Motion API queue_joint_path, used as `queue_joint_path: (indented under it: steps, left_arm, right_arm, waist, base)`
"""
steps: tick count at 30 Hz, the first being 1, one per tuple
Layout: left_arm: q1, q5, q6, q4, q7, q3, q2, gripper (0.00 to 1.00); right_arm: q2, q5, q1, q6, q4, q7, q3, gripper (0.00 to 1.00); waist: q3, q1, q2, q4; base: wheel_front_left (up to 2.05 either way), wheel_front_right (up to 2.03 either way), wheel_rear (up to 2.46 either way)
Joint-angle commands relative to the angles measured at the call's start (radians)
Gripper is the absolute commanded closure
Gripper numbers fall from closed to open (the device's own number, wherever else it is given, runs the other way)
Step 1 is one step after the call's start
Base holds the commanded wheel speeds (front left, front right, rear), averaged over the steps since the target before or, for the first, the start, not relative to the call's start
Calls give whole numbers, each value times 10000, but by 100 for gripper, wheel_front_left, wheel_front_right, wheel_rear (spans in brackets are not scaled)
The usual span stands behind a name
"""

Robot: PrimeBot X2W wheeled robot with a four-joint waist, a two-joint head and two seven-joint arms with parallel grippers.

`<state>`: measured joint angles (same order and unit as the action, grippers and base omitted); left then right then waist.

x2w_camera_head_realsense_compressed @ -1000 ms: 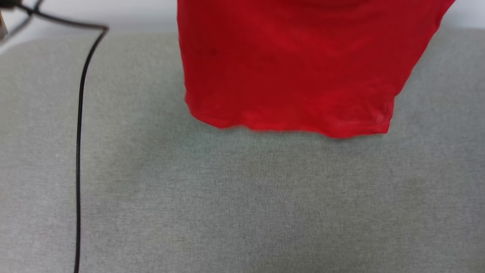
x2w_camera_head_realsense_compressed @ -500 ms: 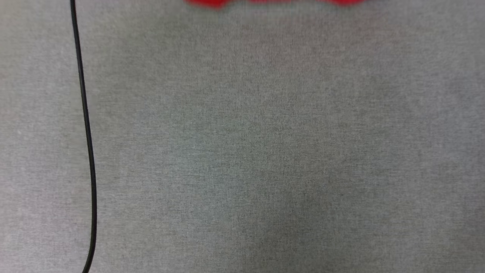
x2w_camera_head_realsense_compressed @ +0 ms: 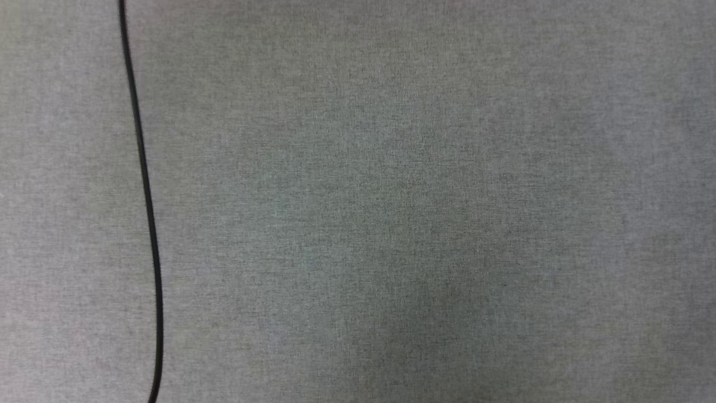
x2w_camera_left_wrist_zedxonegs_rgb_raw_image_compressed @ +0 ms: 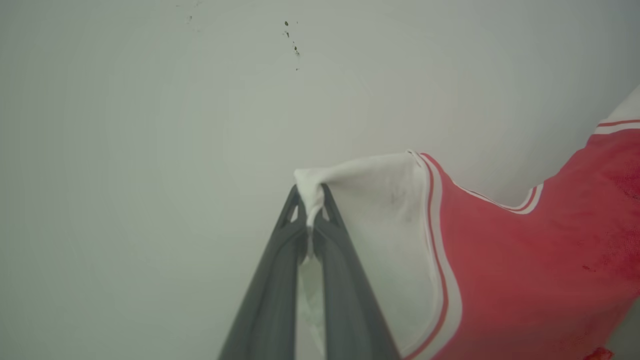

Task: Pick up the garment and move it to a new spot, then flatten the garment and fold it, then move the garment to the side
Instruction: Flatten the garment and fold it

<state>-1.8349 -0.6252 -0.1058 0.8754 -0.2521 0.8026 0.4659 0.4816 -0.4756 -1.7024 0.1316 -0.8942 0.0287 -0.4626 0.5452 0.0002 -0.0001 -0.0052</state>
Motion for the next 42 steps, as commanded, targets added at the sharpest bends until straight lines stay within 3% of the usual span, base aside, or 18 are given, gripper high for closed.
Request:
queue_joint_path:
  steps: [1,10,24,35,42]
  left_arm:
    - [274,-45,-27,-3,-83,-39,25,100]
    - [3240,-238,82,-1094,-146,-614,404,100]
    - [9990,-793,939,-3567,-134,-1658,1036,100]
    - [14177,-1600,1207,-3814,-135,-1860,1380,100]
    - [15686,-1751,1558,-3869,-135,-2068,1405,100]
  right_arm:
    - [-54,-179,235,-17,-69,165,-41,100]
    - [-312,-1503,2623,-16,187,1091,-869,100]
    - [457,-3413,7832,-16,1993,1317,-2567,100]
    - [1344,-4152,11723,-16,2733,1394,-2688,100]
    - [1578,-4542,13459,-19,2847,1561,-2228,100]
  waist:
    - [-92,-2,1,16]
    - [-1082,-2,1,-27]
    - [-2920,-2,1,-17]
    - [-4146,-2,1,-142]
    - [-4670,-2,1,-119]
  base:
    - [0,0,0]
    - [0,0,0]
    - [0,0,0]
    - [0,0,0]
    - [0,0,0]
